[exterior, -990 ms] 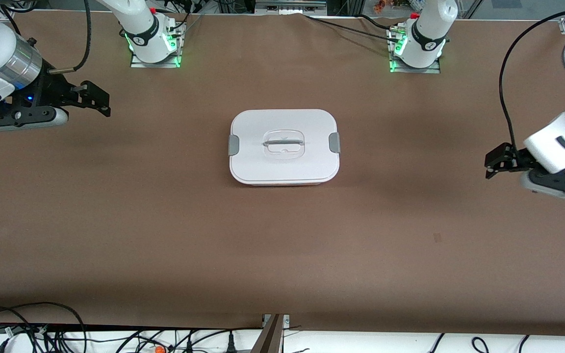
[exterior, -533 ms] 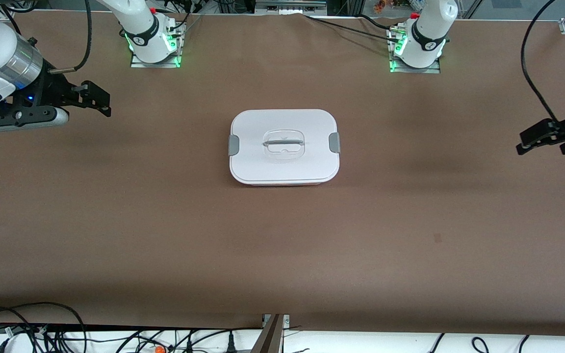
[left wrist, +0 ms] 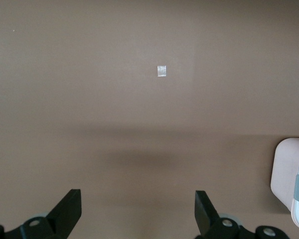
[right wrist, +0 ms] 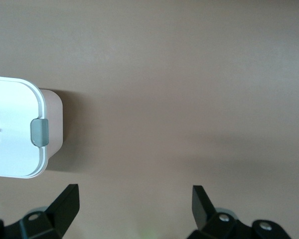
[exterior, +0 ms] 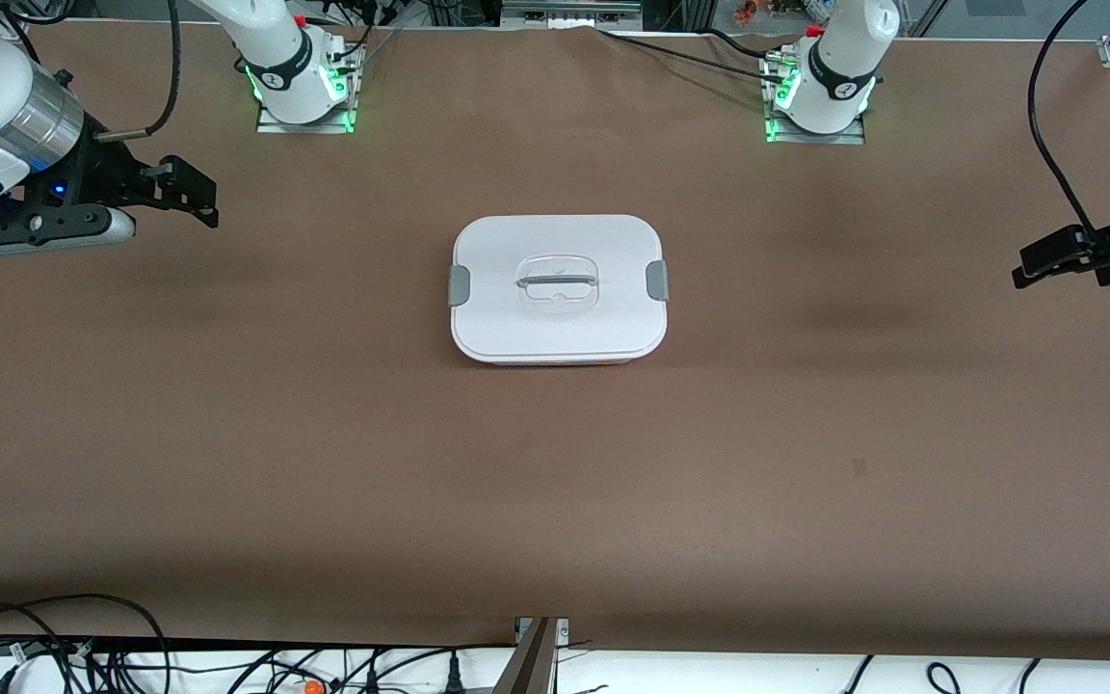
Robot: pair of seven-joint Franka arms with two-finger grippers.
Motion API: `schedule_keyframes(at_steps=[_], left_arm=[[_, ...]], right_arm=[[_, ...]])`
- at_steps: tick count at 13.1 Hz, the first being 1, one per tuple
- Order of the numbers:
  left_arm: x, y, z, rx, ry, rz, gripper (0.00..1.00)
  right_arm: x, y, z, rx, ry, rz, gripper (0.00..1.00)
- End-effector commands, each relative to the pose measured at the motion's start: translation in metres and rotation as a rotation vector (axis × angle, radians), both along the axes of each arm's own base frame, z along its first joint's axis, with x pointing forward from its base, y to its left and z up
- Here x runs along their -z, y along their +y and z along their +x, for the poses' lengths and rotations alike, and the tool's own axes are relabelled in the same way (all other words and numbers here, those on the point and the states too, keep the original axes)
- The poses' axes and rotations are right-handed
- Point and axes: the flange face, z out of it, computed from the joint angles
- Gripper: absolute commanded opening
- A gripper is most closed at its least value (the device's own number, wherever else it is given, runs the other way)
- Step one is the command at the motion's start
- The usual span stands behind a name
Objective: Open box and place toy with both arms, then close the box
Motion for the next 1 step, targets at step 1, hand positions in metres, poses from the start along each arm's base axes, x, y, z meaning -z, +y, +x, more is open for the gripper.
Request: schedule_keyframes(at_steps=[1], left_arm=[[0.0020, -0.0040, 0.0030, 0.003, 0.025, 0.027, 1.00]], right_arm=[[-0.0060, 0.0019, -0.0055, 0.013, -0.007, -0.013, 1.00]])
